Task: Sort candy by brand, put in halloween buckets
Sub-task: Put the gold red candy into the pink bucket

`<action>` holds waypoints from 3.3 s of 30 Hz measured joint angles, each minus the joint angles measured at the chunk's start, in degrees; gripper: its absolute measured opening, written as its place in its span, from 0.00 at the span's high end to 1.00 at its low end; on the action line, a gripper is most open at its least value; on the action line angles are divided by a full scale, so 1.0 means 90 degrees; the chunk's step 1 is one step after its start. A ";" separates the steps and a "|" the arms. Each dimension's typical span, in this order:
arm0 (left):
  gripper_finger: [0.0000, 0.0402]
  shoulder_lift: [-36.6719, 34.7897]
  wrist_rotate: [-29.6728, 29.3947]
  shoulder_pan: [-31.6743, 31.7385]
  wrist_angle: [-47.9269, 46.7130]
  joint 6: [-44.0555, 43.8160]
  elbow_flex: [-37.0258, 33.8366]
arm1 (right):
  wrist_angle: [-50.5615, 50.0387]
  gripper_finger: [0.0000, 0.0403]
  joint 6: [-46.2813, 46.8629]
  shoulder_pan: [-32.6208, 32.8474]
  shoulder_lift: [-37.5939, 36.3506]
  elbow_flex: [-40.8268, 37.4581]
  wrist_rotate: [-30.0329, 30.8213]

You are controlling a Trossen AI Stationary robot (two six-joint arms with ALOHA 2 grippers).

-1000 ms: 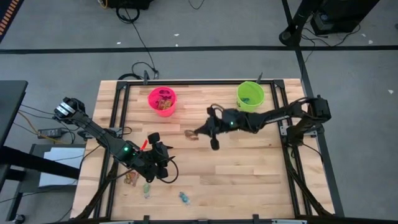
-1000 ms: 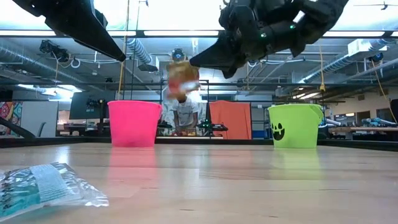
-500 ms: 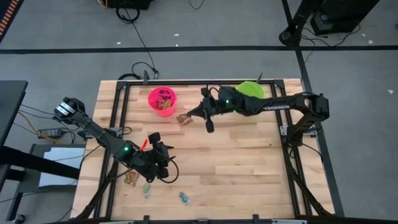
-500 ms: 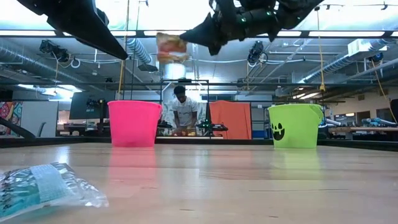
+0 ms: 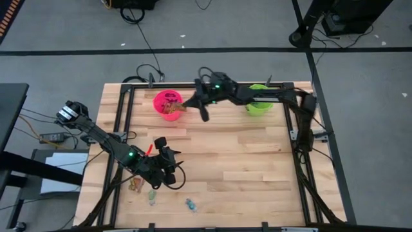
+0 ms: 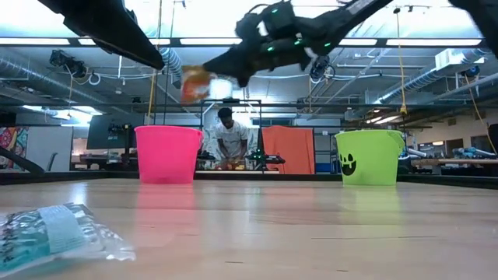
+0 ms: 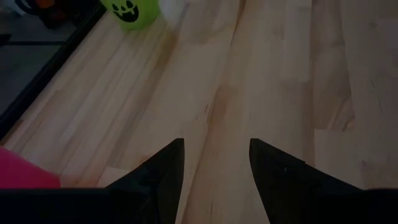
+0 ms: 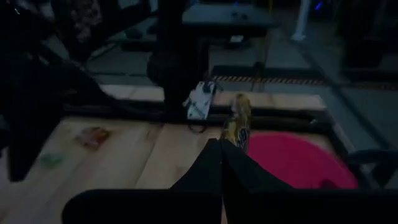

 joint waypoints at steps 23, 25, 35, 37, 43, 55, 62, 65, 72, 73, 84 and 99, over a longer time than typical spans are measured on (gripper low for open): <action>0.53 0.0000 0.0012 -0.0012 -0.0081 0.0143 0.0000 | -0.1512 0.86 -0.0100 -0.0675 0.2585 0.3530 -0.0739; 0.53 0.0000 0.0012 -0.0012 -0.0075 0.0146 0.0000 | -0.1506 0.78 -0.0021 -0.0675 0.2578 0.3530 -0.0835; 0.53 0.0000 0.0410 -0.0012 -0.0381 0.0124 0.0000 | -0.2428 0.58 0.0174 -0.0531 0.2180 0.3528 -0.1510; 0.53 0.0000 0.1074 -0.0012 -0.0697 0.0024 0.0000 | -0.3007 0.58 -0.0230 -0.0388 0.1868 0.3527 -0.1371; 0.53 0.0000 0.3391 -0.0012 -0.1796 -0.0837 0.0000 | -0.4752 0.58 -0.1293 0.0180 0.0694 0.3527 -0.0335; 0.53 -0.0010 0.6144 -0.0655 -0.4114 -0.2669 0.0607 | -0.5885 0.58 -0.1313 0.1142 -0.0850 0.3008 0.1530; 0.53 -0.0010 0.5963 -0.1547 -0.4010 -0.4029 0.0602 | -0.5606 0.58 -0.1150 0.1292 -0.1396 0.2147 0.1938; 0.53 -0.0009 0.5913 -0.1696 -0.4035 -0.4374 0.0567 | -0.5369 0.58 -0.1060 0.1295 -0.1598 0.1853 0.1931; 0.41 -0.0002 0.5946 -0.1698 -0.3859 -0.4388 0.0260 | -0.5088 0.58 -0.1003 0.1347 -0.1936 0.1357 0.1936; 0.38 -0.0002 0.5957 -0.1698 -0.3753 -0.4384 0.0149 | -0.5078 0.58 -0.1003 0.1356 -0.1966 0.1310 0.1935; 0.22 0.0000 0.5926 -0.1698 -0.3257 -0.3908 -0.0869 | -0.5076 0.58 -0.1089 0.1356 -0.2005 0.1213 0.1935; 0.43 0.0008 0.6077 -0.1681 -0.2013 -0.3882 -0.1676 | -0.4930 0.58 -0.1222 0.1297 -0.2005 0.1213 0.1931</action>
